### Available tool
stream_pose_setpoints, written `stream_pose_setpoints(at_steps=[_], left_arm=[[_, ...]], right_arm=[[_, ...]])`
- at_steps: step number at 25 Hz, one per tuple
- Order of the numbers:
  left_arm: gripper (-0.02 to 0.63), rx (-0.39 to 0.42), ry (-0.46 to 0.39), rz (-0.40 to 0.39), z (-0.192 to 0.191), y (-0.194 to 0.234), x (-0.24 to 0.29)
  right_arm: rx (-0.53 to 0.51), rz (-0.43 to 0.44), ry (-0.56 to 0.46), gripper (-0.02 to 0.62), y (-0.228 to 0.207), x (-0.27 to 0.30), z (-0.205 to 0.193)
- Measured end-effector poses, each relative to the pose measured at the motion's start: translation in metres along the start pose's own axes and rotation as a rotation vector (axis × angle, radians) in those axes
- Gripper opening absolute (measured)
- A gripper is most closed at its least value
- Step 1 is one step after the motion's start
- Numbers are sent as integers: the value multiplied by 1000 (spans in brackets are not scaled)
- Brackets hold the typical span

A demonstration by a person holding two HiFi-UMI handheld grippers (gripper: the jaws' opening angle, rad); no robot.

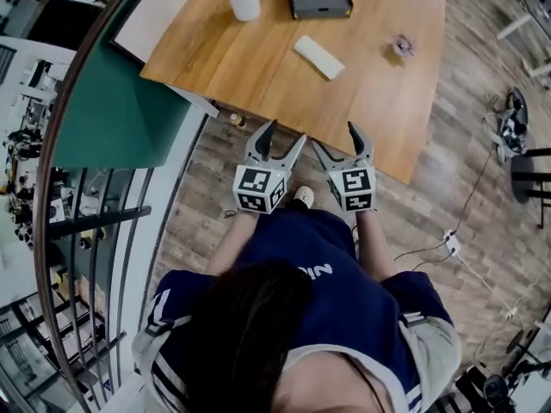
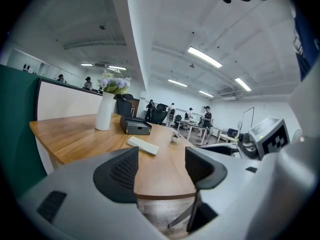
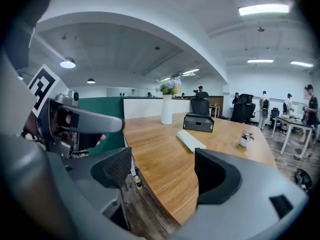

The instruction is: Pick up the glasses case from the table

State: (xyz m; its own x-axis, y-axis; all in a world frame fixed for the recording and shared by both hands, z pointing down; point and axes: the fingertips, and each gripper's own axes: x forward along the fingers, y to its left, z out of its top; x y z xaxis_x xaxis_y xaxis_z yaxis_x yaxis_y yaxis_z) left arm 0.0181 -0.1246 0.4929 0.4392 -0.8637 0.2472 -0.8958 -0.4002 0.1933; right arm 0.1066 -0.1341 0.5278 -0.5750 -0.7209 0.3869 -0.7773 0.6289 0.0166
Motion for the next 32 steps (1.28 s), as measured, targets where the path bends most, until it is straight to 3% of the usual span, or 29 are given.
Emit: stream_pose_setpoints(at_steps=[6,15,23,32], left_arm=[[290,-15,11,11,-4,8,13],[288,-62,3,-9,12,26,42],[288,-36,37,-54,24,57,79],[288,-20,44,-96,40,95,107]], right_arm=[[6,16,31,383,-7,11,-9],[44,-20,26,385,-36,33,12],[53,-63,44,385,-64,75,36],[-5,-55,84,380,-86,137,72]])
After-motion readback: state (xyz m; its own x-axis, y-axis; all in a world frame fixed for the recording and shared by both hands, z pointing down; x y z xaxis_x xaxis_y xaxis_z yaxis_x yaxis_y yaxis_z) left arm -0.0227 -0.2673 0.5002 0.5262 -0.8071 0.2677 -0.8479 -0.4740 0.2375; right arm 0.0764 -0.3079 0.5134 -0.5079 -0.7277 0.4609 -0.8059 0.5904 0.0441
